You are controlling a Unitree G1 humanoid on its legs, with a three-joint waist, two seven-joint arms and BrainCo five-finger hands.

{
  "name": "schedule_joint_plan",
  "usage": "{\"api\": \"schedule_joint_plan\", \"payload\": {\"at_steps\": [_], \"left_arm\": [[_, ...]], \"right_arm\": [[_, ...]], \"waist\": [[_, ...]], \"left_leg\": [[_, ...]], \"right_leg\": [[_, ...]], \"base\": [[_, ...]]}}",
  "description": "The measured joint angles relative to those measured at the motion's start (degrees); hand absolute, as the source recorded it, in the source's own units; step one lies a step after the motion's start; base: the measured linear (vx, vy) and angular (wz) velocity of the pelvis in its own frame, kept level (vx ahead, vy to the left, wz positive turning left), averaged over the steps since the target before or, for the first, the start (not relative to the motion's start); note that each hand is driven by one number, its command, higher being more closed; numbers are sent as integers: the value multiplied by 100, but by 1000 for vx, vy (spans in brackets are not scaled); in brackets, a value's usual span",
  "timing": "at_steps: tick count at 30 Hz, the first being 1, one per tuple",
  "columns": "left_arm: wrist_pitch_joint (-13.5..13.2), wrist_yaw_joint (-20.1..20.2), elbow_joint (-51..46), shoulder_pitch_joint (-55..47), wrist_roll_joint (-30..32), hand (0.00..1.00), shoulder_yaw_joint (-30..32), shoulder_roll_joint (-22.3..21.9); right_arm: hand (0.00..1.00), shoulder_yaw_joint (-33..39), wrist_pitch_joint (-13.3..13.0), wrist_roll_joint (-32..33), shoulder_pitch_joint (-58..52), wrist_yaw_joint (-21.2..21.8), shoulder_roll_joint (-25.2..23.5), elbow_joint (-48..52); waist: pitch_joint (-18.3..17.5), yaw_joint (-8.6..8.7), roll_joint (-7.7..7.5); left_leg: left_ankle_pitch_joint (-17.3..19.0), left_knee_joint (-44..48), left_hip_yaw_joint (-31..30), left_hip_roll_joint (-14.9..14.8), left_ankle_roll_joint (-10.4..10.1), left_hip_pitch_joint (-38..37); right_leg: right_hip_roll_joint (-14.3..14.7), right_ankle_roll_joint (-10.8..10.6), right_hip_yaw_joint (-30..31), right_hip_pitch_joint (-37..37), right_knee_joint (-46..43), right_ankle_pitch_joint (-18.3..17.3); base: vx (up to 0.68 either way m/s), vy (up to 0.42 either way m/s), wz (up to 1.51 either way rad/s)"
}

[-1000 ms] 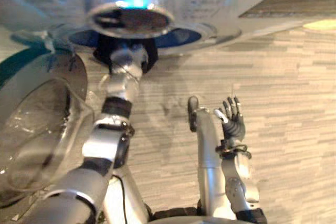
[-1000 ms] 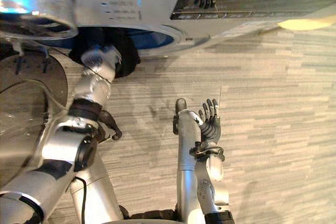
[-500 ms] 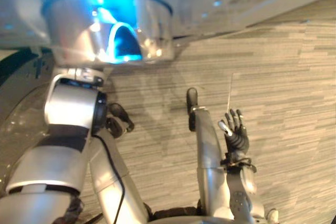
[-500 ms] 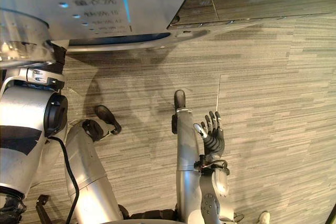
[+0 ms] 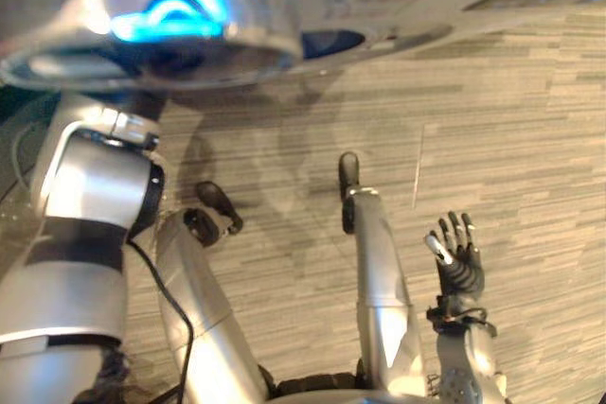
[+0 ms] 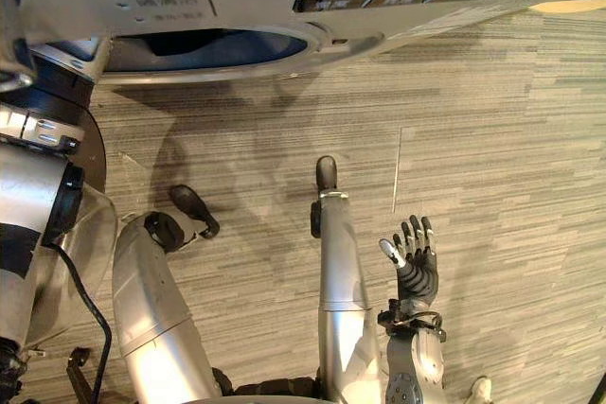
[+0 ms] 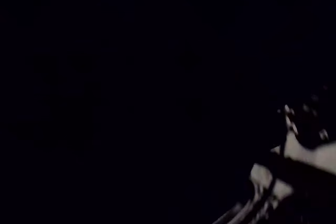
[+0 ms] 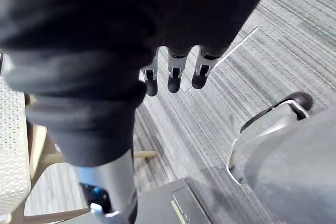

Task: Pick up the laundry basket with both hands and put the clothes into the washing machine.

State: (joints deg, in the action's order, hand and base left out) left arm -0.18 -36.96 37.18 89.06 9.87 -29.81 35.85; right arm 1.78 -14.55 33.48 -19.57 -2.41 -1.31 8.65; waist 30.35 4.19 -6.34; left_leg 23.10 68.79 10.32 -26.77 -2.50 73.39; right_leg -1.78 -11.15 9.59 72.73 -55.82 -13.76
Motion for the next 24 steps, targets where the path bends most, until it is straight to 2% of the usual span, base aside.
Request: {"api": "schedule_joint_plan", "payload": {"at_steps": [3, 4, 5, 8, 13, 19, 21, 24], "left_arm": [[404, 77, -90, 51, 1596, 100, -399, 128], [445, 122, -90, 64, 1771, 100, -407, 131], [497, 241, -89, 84, 1933, 0, -454, 144], [583, 456, -76, 101, 2241, 0, -451, 231], [605, 710, 157, 197, 2246, 0, -430, 286], [538, 1363, 444, 254, 2153, 0, -305, 243], [363, 1850, 633, 280, 1701, 0, -176, 144], [201, 2153, 895, 284, 1158, 0, 136, -4]], "right_arm": [[0, -60, -142, 163, 7, 1, 32, -9], [0, -96, -153, 222, 7, 3, 50, -12], [0, -179, -189, 327, 7, 4, 78, -16], [0, -309, -203, 481, 6, 17, 77, -40], [0, -415, -214, 546, 6, 27, 80, -49], [0, -469, -190, 701, 5, 151, 84, -48], [0, -469, -101, 710, 2, 154, 81, -49], [0, -466, -42, 712, -42, 196, 61, -34]], "waist": [[3, 2, 5], [3, 3, 5], [3, 1, 5], [8, -3, 12], [7, 6, 12], [7, 74, 11], [7, 113, 11], [7, 143, 11]], "left_leg": [[-4, -5, 24, 33, 8, 7], [-4, -6, 34, 32, 8, 7], [-9, -11, 58, 29, 17, 7], [-10, -25, 92, -23, 19, 9], [-28, -48, 155, -79, 58, 13], [-65, -70, 178, -66, 120, 14], [-71, -70, 134, -48, 126, 13], [-91, -75, 61, -34, 129, -3]], "right_leg": [[-28, -16, 21, 30, -6, 9], [-28, -20, 27, 36, -3, 15], [-26, -23, 43, 51, 10, 34], [17, -27, 52, 55, 110, 132], [84, -50, 111, 52, 290, 304], [71, -74, 133, 42, 298, 353], [71, -74, 113, 9, 292, 353], [59, -73, 58, -67, 298, 352]], "base": [[-10, 54, 3], [-9, 51, -2], [-10, 50, -6], [-14, 55, -13], [-20, 76, -13], [-6, 72, 1], [9, 63, 4], [12, 78, 7]]}}
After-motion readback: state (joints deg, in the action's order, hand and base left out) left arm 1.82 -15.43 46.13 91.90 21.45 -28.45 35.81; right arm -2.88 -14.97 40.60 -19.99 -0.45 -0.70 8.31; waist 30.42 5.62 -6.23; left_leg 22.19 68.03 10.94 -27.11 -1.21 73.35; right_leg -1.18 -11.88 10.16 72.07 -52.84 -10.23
